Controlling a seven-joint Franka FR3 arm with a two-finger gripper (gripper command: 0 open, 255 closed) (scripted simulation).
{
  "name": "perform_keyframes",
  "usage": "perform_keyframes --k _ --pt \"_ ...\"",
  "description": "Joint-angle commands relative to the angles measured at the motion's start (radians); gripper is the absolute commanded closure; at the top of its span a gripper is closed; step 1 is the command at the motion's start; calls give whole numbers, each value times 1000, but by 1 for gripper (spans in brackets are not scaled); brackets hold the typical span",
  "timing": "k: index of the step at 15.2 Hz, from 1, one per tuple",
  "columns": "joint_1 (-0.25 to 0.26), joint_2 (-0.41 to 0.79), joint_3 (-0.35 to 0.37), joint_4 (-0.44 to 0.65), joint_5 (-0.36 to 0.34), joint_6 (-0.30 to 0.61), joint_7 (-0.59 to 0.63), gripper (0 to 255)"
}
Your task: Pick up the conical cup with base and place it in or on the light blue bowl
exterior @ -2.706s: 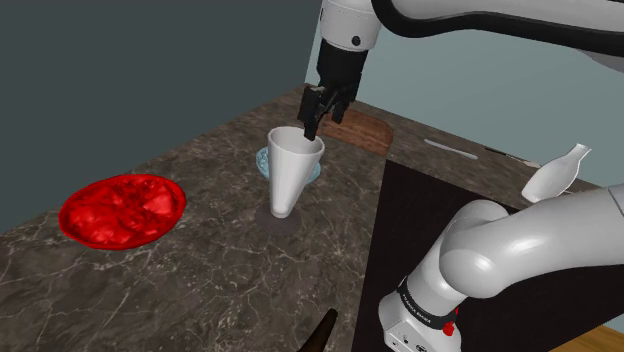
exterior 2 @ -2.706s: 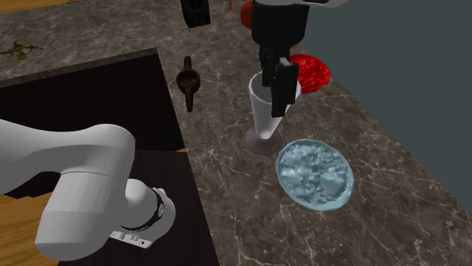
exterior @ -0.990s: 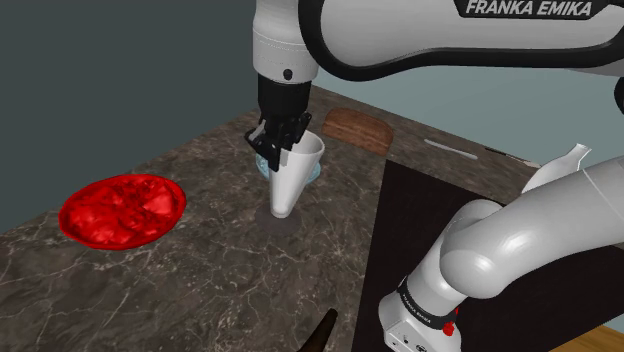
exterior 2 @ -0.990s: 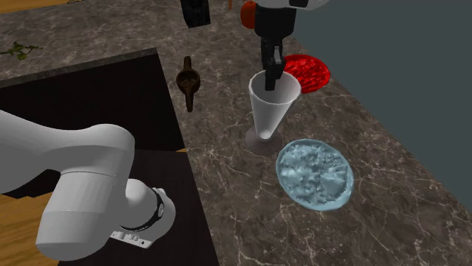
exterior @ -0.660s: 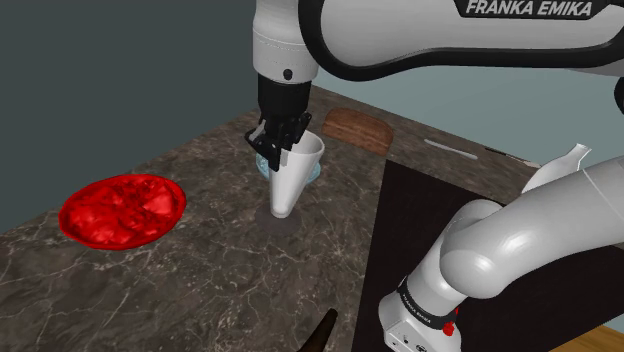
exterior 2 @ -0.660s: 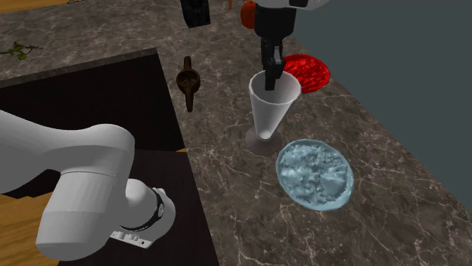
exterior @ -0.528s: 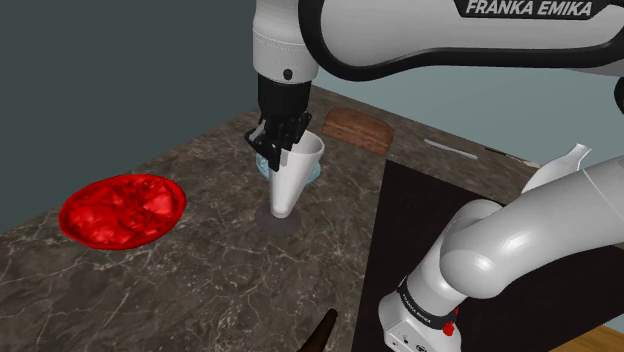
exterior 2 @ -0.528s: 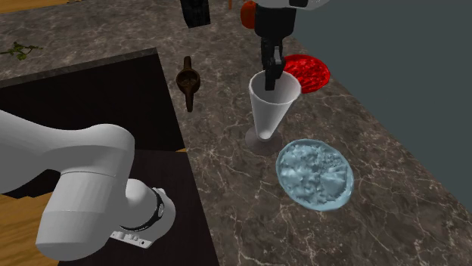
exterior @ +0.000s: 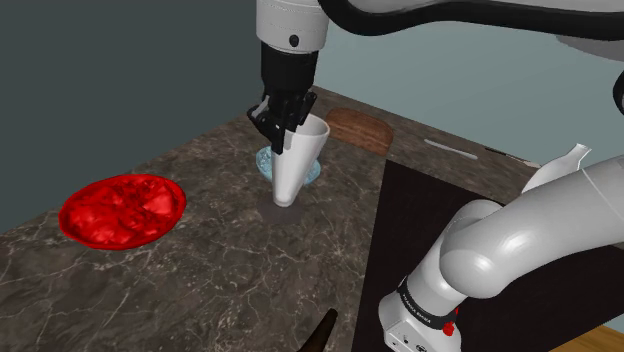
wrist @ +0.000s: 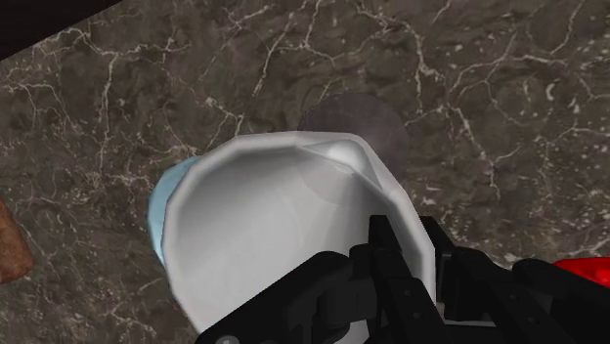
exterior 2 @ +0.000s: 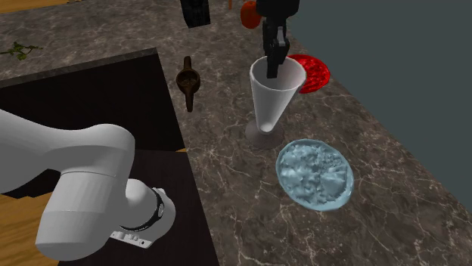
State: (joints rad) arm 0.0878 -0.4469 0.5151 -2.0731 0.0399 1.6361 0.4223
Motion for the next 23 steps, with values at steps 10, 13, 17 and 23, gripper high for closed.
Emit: perform_keyframes --k 10,13,17,23 --pt "-14 33 -6 174 -18 -143 -8 255" --pt "-18 47 -6 227 -24 -183 -9 255" --pt "-23 69 -3 302 -33 -237 -9 255" --pt "-45 118 -22 416 -64 -304 -46 255"
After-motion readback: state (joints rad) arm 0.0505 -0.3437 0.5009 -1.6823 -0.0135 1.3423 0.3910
